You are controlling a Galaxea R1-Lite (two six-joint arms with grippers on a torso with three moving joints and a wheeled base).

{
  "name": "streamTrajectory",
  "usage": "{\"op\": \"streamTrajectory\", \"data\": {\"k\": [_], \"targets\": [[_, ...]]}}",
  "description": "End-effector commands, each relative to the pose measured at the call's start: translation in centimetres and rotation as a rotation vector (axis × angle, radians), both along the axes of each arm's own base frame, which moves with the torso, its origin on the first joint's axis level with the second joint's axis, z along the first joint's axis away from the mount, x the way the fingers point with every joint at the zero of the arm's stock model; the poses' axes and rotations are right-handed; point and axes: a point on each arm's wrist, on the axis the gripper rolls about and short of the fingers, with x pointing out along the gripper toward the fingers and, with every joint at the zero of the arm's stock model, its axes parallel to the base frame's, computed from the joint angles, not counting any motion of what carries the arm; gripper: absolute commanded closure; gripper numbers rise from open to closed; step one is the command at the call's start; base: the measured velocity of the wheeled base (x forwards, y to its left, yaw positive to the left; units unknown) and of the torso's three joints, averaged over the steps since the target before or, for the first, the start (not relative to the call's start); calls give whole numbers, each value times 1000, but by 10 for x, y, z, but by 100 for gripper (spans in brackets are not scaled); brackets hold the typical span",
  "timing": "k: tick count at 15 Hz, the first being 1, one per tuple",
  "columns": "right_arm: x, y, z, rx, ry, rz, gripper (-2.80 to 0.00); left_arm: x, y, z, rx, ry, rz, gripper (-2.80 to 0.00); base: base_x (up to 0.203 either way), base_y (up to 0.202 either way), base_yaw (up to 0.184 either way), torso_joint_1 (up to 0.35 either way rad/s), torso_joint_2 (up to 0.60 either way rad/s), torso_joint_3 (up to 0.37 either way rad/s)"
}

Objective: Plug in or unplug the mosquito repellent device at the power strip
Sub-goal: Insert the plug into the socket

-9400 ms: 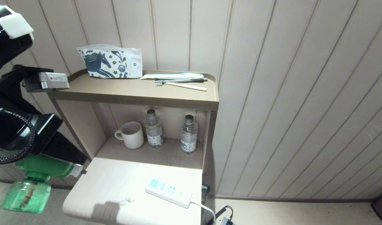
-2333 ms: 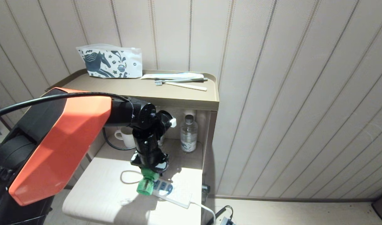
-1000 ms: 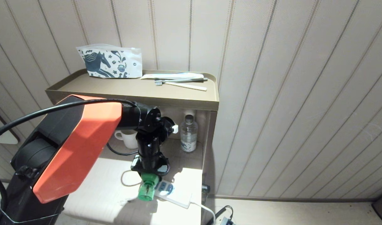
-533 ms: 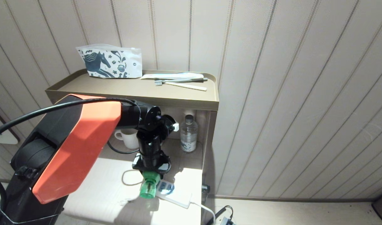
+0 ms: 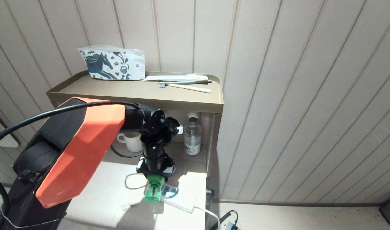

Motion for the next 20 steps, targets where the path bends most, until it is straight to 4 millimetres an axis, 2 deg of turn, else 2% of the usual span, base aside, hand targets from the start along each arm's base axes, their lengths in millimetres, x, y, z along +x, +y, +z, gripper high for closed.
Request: {"op": "streamTrajectory", "data": {"k": [1,10,17,18,20], "targets": [[0,0,0,0,1,0,0,2,-1,-3,-8,-12,22,0,0,0,0,0,0,0],[0,0,0,0,1,0,0,6,-7,-3,-19,-67,16,0,0,0,0,0,0,0],[0,0,0,0,1,0,0,-10,4,27,-23,-50,27,0,0,0,0,0,0,0],[0,0,0,0,1,0,0,-15,7,37,-30,-58,27,0,0,0,0,0,0,0],[0,0,0,0,1,0,0,-19,11,45,-26,-50,31,0,0,0,0,0,0,0]]}}
